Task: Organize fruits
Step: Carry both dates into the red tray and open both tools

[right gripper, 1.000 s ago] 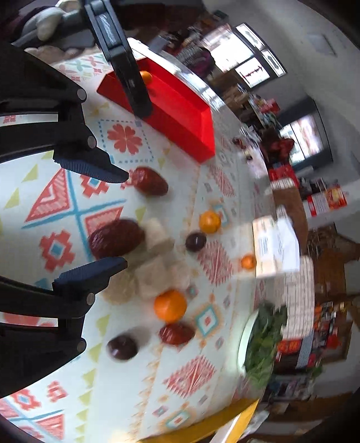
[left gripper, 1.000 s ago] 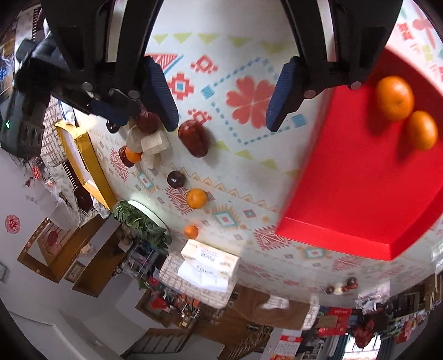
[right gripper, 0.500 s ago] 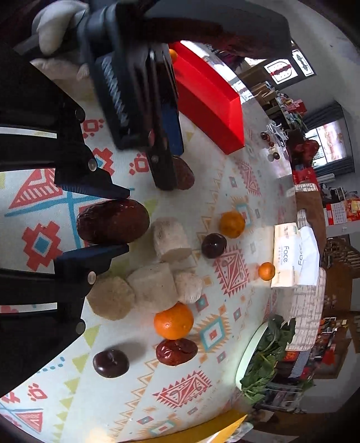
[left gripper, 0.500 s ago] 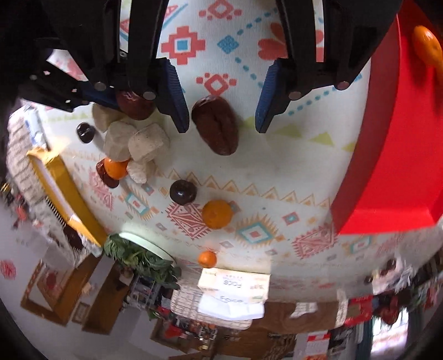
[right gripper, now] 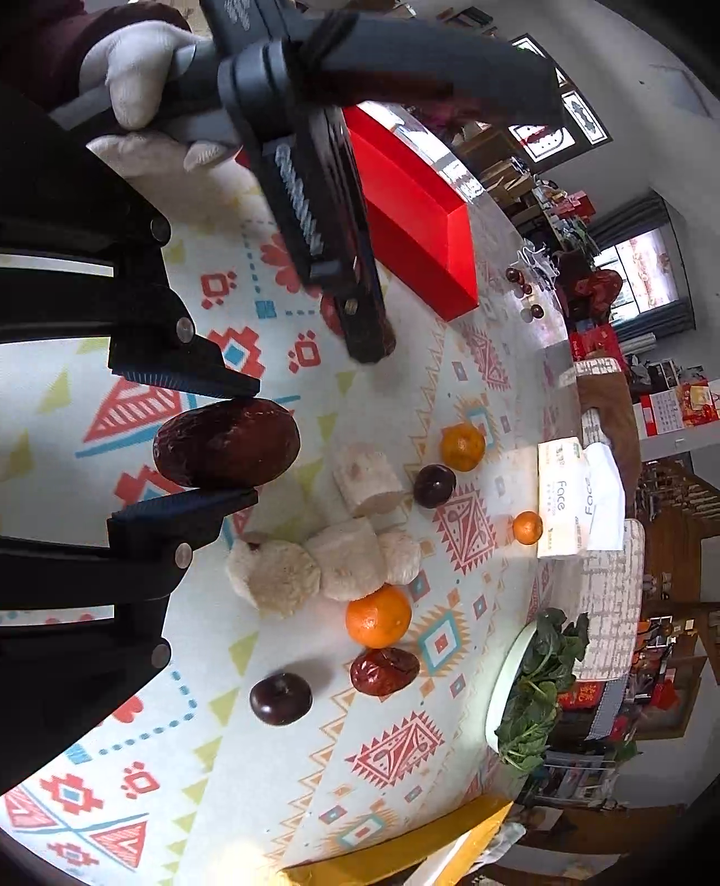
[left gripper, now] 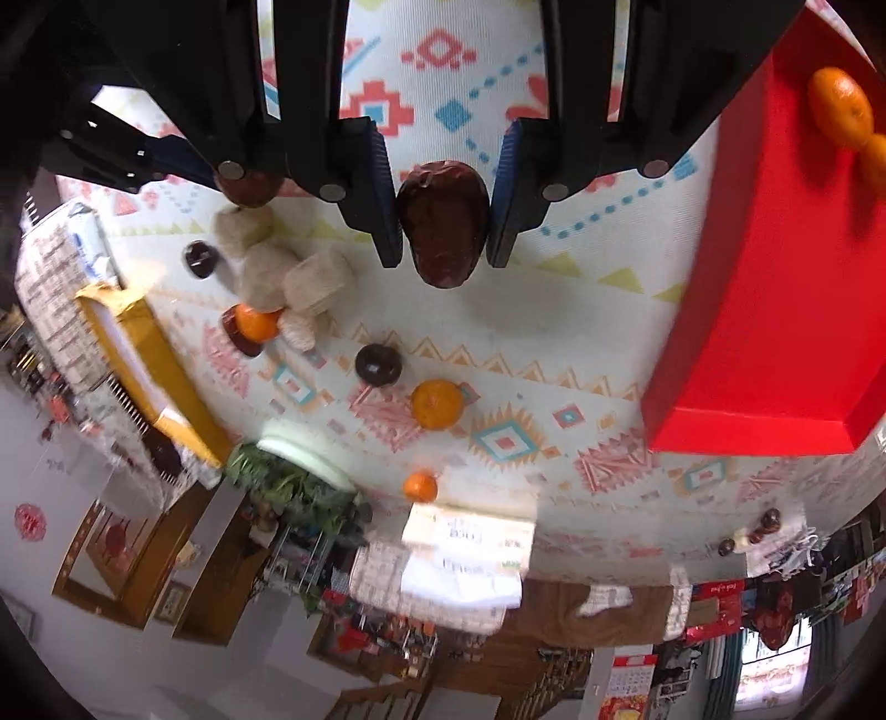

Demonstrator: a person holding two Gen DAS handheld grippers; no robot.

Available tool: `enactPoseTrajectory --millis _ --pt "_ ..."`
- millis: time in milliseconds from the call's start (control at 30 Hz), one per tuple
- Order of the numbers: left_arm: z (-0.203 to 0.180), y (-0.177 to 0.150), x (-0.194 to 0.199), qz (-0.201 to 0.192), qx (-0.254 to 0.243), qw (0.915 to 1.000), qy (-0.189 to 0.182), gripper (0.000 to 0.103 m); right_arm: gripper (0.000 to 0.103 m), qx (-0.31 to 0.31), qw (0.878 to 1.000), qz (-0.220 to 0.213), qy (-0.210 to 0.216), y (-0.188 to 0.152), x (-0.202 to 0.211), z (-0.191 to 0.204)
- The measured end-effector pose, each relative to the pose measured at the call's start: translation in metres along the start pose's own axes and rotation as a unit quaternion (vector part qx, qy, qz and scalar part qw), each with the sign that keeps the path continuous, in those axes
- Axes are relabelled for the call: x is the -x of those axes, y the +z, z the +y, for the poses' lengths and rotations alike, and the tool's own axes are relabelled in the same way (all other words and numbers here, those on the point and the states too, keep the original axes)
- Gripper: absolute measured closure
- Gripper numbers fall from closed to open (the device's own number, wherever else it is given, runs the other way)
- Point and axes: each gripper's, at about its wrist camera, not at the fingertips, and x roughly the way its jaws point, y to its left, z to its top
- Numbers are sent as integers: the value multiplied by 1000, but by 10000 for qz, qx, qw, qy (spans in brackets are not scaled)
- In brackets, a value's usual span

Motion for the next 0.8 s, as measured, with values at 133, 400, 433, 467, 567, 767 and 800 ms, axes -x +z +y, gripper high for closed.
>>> enactPoseTrajectory --millis 133,400,433,467,567,767,800 --pt "17 0 36 -324 174 9993 -100 73 68 76 10000 -56 -5 4 12 15" --pt "98 9 106 -973 574 9927 413 72 68 330 9981 -86 511 32 18 76" --pt "111 10 112 -999 649 9916 502 72 68 361 9972 -78 650 39 17 88" --pt "123 11 116 -1021 716 9905 583 72 68 372 9965 -69 743 43 16 95" --pt "162 11 128 -1082 940 9856 897 72 68 391 9920 -12 1198 61 8 125" --pt "224 7 125 -878 1338 9792 1245 72 68 383 9817 310 1837 83 -35 179" --pt "230 5 123 -852 1388 9785 1262 72 68 385 9811 392 1855 85 -45 186"
